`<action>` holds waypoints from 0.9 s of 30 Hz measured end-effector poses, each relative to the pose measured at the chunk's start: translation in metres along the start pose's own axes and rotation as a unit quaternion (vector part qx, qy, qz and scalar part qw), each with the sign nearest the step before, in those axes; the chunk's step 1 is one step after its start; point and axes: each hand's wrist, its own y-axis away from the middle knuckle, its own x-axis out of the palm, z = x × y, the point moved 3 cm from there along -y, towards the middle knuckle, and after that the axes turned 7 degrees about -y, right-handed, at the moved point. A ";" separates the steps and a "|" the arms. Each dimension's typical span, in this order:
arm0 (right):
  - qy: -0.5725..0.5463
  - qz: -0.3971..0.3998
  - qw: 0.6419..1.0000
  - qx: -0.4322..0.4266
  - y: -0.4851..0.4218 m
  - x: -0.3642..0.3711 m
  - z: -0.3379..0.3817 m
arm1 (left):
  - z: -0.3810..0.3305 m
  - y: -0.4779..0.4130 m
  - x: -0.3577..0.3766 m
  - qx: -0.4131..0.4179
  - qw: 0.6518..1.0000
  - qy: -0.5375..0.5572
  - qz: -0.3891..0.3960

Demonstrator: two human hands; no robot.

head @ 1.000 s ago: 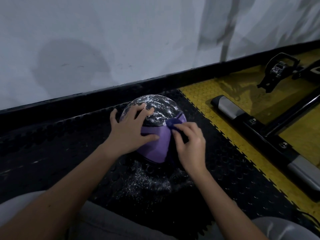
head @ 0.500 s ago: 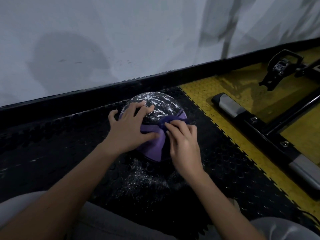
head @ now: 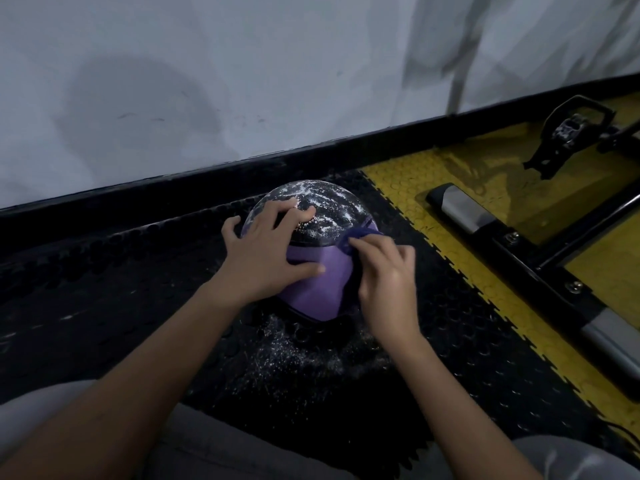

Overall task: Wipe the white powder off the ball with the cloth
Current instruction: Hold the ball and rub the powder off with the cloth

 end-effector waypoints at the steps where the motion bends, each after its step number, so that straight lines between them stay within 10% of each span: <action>1: 0.004 -0.012 1.000 0.021 -0.003 -0.004 -0.007 | -0.001 0.000 0.000 0.002 1.000 0.002 -0.001; 21: 0.027 0.031 0.995 -0.087 0.006 0.014 0.033 | -0.002 0.001 0.002 -0.005 1.000 -0.008 -0.009; 27: 0.007 -0.023 0.998 0.056 -0.013 -0.003 -0.008 | -0.004 -0.001 0.003 0.002 1.000 0.002 -0.017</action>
